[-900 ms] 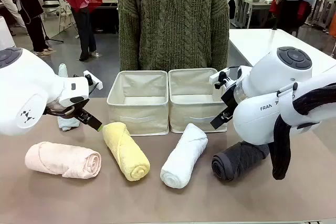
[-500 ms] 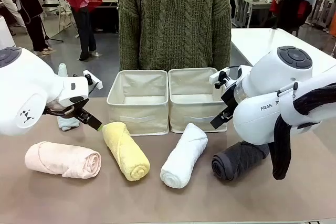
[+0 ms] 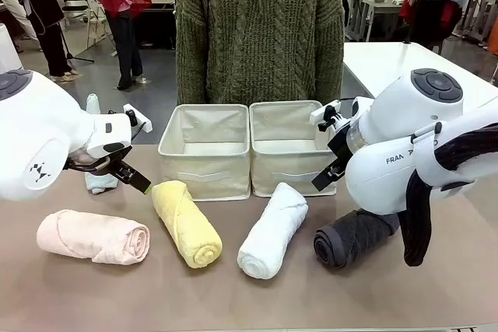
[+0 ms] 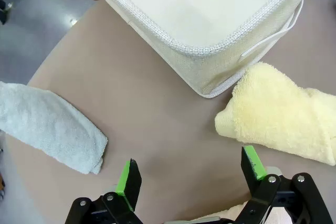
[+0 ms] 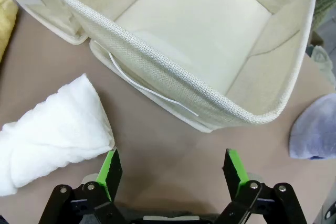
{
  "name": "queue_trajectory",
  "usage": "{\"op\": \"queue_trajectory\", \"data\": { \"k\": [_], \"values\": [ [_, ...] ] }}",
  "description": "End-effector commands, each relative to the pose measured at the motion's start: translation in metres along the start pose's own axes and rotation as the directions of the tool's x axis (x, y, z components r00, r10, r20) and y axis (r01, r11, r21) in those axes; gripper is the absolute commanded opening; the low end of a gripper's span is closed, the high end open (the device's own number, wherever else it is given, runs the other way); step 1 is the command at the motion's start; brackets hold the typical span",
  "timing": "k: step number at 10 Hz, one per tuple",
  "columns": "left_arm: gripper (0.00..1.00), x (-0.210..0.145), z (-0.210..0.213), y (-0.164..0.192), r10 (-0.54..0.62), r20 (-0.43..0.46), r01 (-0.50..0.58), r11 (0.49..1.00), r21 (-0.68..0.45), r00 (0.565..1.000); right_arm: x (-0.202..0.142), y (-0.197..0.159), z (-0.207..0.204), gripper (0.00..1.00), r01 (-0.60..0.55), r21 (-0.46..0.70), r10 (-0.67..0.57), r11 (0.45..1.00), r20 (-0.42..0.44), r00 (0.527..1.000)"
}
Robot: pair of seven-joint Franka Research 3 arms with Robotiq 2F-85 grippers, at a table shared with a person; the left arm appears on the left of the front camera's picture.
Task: Sort the towels based on their folding style.
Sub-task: Pick up one triangle-folded towel and place it in the left Fabric basket.
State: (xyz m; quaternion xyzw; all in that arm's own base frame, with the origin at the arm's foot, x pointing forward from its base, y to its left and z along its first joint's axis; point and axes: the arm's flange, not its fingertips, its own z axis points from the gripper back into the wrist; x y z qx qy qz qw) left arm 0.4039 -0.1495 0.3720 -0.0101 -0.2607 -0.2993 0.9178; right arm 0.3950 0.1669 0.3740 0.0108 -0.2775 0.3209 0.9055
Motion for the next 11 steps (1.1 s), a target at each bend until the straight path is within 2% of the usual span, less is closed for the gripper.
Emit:
{"op": "queue_trajectory", "data": {
  "k": [1, 8, 9, 11],
  "values": [
    [1.00, 0.000, 0.000, 0.000, 0.000, 0.000, 0.000, 1.000, 0.000, 1.000, 0.000, 0.000, 0.000, 1.00, 0.000, 0.000, 0.000, 1.000, 0.000, 1.000],
    [1.00, 0.000, 0.000, 0.000, 0.000, 0.000, 0.000, 1.000, 0.000, 1.000, 0.000, 0.000, 0.000, 1.00, 0.000, 0.000, 0.000, 1.000, 0.000, 1.000],
    [1.00, 0.014, 0.021, 0.006, 0.014, -0.056, -0.014, 1.000, 0.004, 0.998, 0.019, 0.001, 0.031, 1.00, -0.007, -0.011, 0.007, 1.000, 0.014, 1.000],
    [1.00, 0.049, 0.092, 0.025, 0.017, -0.046, -0.015, 0.999, 0.048, 0.999, 0.059, -0.001, 0.101, 1.00, 0.031, -0.002, -0.031, 1.000, 0.010, 0.999]
  ]
}}
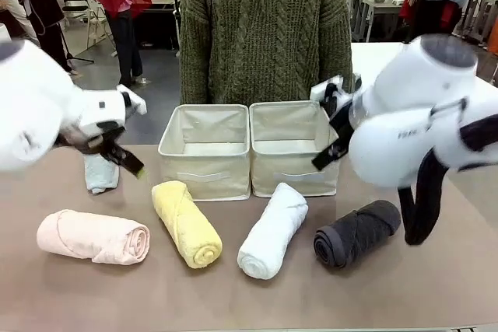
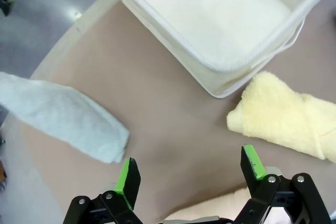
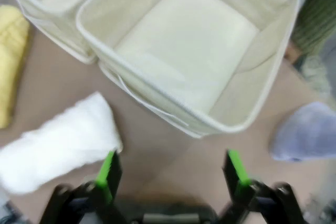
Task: Sort the towels based on their folding style.
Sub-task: Pick up one triangle-folded towel and place it in the left Fabric basket.
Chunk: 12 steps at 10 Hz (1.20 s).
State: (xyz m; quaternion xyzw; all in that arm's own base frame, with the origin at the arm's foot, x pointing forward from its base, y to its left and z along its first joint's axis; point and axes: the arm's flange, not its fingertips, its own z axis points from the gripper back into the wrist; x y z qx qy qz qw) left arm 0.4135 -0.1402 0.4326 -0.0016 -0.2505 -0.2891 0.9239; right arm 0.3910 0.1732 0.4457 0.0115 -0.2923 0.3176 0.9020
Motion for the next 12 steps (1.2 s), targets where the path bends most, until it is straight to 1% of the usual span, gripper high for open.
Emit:
{"op": "queue_trajectory", "data": {
  "k": [1, 2, 3, 4, 5, 6, 7, 10, 11, 12],
  "values": [
    [1.00, 0.028, 0.080, 0.009, -0.016, -0.004, 0.016, 0.999, 0.043, 1.000, 0.038, 0.000, 0.073, 1.00, 0.053, -0.030, -0.053, 0.998, -0.009, 0.999],
    [1.00, 0.040, 0.116, 0.017, -0.030, 0.001, 0.030, 0.998, 0.052, 1.000, 0.053, 0.002, 0.111, 1.00, 0.064, -0.064, -0.065, 0.996, -0.017, 0.998],
    [1.00, 0.045, 0.143, 0.021, -0.027, 0.020, 0.026, 0.998, 0.059, 0.999, 0.061, 0.005, 0.141, 1.00, 0.071, -0.085, -0.074, 0.994, -0.025, 0.997],
    [1.00, 0.049, 0.168, 0.024, -0.036, 0.046, 0.033, 0.998, 0.062, 0.998, 0.066, 0.008, 0.162, 1.00, 0.082, -0.104, -0.085, 0.991, -0.024, 0.996],
    [1.00, 0.050, 0.186, 0.024, -0.036, 0.068, 0.031, 0.997, 0.071, 0.997, 0.066, 0.011, 0.172, 1.00, 0.085, -0.128, -0.091, 0.988, -0.041, 0.995],
    [1.00, 0.043, 0.196, 0.015, -0.008, 0.087, -0.001, 0.994, 0.109, 0.996, 0.061, 0.005, 0.162, 1.00, 0.066, -0.061, -0.065, 0.996, 0.012, 0.998],
    [1.00, 0.051, 0.188, 0.021, -0.010, 0.069, 0.006, 0.999, 0.054, 0.998, 0.061, 0.005, 0.162, 1.00, 0.066, -0.061, -0.065, 0.996, 0.012, 0.998],
    [1.00, 0.051, 0.188, 0.021, -0.010, 0.069, 0.006, 0.999, 0.054, 0.998, 0.061, 0.005, 0.162, 1.00, 0.066, -0.061, -0.065, 0.996, 0.012, 0.998],
    [1.00, 0.051, 0.192, 0.020, -0.010, 0.073, 0.006, 0.998, 0.057, 0.997, 0.064, 0.007, 0.167, 1.00, 0.075, -0.077, -0.076, 0.994, -0.008, 0.997],
    [1.00, 0.044, 0.190, 0.057, -0.066, 0.114, 0.083, 0.984, -0.158, 0.991, 0.059, -0.032, 0.168, 1.00, 0.003, 0.171, -0.003, 0.985, -0.005, 1.000]
  ]
}}
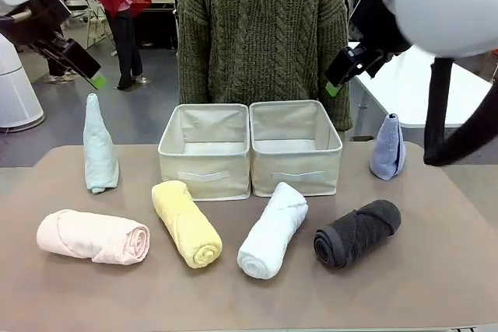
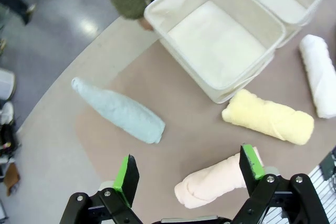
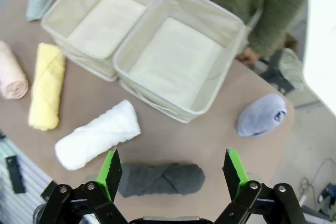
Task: Sort the towels based on their folding style.
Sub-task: Pick up one triangle-folded towel and place it in the left Fabric basket.
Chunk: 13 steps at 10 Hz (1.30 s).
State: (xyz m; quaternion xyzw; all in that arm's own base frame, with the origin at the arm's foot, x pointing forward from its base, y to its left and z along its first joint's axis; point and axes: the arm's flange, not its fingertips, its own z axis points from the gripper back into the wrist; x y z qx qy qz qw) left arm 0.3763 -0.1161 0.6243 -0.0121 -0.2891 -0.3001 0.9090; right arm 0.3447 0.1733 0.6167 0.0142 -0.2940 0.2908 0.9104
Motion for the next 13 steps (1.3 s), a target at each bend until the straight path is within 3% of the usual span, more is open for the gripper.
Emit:
{"op": "queue_trajectory", "data": {
  "k": [1, 3, 6, 7, 10, 13],
  "values": [
    [1.00, -0.018, 0.004, 0.066, -0.053, 0.056, 0.067, 0.955, -0.289, 0.997, -0.008, -0.069, 0.007, 1.00, -0.033, 0.322, 0.026, 0.946, 0.024, 0.999],
    [1.00, -0.042, 0.011, 0.134, -0.041, 0.112, 0.088, 0.882, -0.463, 0.993, -0.032, -0.155, 0.026, 1.00, -0.006, 0.501, -0.058, 0.865, 0.112, 0.992],
    [1.00, -0.087, 0.030, 0.207, 0.067, 0.141, 0.031, 0.799, -0.601, 0.988, -0.096, -0.236, 0.053, 1.00, 0.004, 0.586, -0.158, 0.810, 0.211, 0.965],
    [1.00, -0.102, 0.042, 0.227, 0.093, 0.188, 0.047, 0.775, -0.630, 0.978, -0.119, -0.257, 0.063, 1.00, -0.004, 0.609, -0.187, 0.793, 0.250, 0.950],
    [1.00, -0.131, 0.071, 0.248, 0.075, 0.261, 0.113, 0.765, -0.634, 0.962, -0.153, -0.283, 0.070, 1.00, -0.068, 0.626, -0.159, 0.777, 0.300, 0.941],
    [1.00, -0.157, 0.067, 0.256, 0.032, 0.378, 0.219, 0.768, -0.602, 0.925, -0.169, -0.293, 0.062, 1.00, -0.185, 0.641, -0.110, 0.745, 0.391, 0.914]
  ]
}}
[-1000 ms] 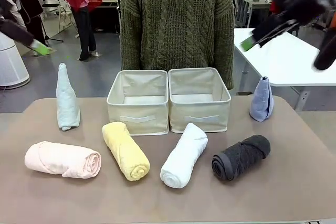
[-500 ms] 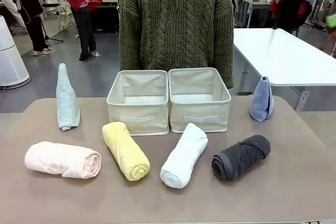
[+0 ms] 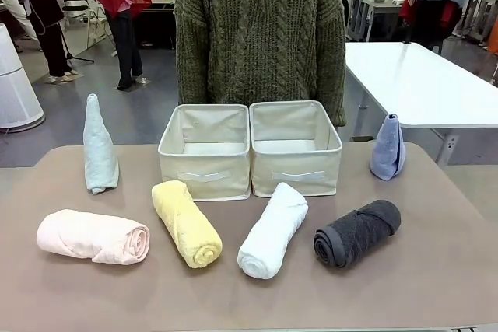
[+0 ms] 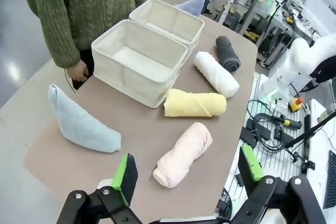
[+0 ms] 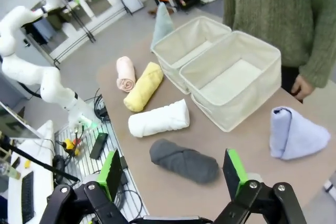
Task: Sort the towels based on their folding style.
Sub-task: Pick up one triangle-folded towel and place it in the left Fabric basket.
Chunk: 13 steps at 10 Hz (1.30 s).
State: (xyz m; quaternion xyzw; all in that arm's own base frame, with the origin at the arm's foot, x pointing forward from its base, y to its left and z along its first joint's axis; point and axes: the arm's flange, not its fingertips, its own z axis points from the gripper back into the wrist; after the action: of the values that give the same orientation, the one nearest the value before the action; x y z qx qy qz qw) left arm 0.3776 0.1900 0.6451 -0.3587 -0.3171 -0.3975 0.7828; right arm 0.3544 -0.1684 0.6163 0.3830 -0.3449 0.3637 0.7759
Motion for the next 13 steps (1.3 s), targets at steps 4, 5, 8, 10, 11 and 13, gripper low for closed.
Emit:
{"op": "queue_trajectory", "data": {
  "k": [4, 5, 8, 10, 11, 13],
  "values": [
    [1.00, -0.023, -0.015, 0.009, -0.198, 0.018, 0.198, 0.979, -0.037, 0.980, -0.006, -0.001, 0.007, 1.00, -0.110, 0.078, 0.109, 0.991, 0.013, 0.994],
    [1.00, -0.024, -0.014, 0.010, -0.205, 0.025, 0.206, 0.978, -0.037, 0.978, -0.008, -0.002, 0.008, 1.00, -0.104, 0.075, 0.103, 0.992, 0.013, 0.995],
    [1.00, -0.020, -0.016, 0.011, -0.182, 0.000, 0.182, 0.983, -0.033, 0.983, -0.010, 0.002, 0.005, 1.00, -0.095, 0.070, 0.095, 0.993, -0.002, 0.995],
    [1.00, -0.020, -0.016, 0.011, -0.182, 0.000, 0.182, 0.983, -0.033, 0.983, -0.010, 0.002, 0.005, 1.00, -0.095, 0.070, 0.095, 0.993, -0.002, 0.995],
    [1.00, -0.020, -0.016, 0.011, -0.182, 0.000, 0.182, 0.983, -0.033, 0.983, -0.010, 0.002, 0.005, 1.00, -0.095, 0.070, 0.095, 0.993, -0.002, 0.995],
    [1.00, -0.020, -0.016, 0.011, -0.182, 0.000, 0.182, 0.983, -0.033, 0.983, -0.010, 0.002, 0.005, 1.00, -0.095, 0.070, 0.095, 0.993, -0.002, 0.995]
  ]
}}
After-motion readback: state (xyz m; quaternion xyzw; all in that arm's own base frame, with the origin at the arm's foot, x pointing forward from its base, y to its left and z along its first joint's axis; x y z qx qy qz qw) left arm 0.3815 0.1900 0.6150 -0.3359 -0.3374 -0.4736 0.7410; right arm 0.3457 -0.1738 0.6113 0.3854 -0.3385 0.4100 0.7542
